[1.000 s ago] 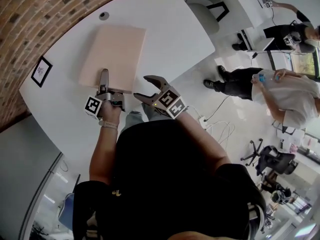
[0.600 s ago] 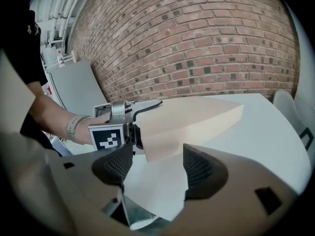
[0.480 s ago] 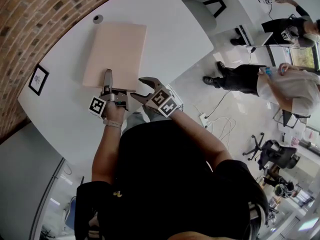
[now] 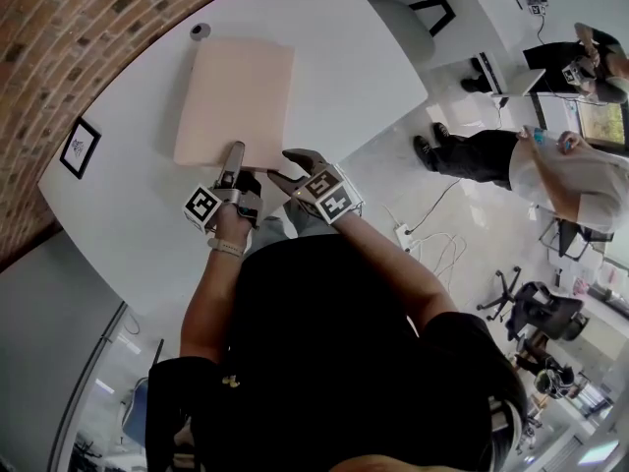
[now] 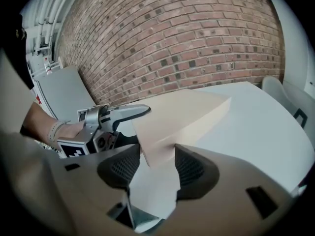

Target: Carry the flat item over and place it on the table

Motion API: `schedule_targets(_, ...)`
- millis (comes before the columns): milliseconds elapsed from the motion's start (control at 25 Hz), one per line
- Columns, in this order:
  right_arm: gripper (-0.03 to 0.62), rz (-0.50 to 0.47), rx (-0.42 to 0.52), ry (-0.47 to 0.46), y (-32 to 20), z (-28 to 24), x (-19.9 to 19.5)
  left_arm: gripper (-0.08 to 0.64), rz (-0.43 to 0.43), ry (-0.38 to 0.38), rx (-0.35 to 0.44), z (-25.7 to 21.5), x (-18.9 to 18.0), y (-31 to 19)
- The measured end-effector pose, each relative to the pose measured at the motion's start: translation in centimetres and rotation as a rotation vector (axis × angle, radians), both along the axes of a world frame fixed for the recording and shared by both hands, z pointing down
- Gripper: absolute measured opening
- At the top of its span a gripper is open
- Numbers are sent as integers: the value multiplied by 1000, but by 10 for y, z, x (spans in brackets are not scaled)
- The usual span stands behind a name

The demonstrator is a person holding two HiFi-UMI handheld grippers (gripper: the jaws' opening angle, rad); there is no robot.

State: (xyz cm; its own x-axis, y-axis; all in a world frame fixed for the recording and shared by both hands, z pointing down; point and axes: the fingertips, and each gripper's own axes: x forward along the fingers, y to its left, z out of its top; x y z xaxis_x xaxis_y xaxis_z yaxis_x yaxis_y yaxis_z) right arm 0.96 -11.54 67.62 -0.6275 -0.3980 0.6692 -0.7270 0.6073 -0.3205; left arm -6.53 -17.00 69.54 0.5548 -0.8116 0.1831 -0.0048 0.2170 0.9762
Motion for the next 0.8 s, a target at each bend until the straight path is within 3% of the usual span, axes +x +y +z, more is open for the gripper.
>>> schedule_targets(360,231,-8,-14,2,-4,13,-3,300,42,28,-31,-3,-2,30)
schedule_targets(800,207,-11,-19,17,-24,27,-11,299,1,52,7,-18,-30,51)
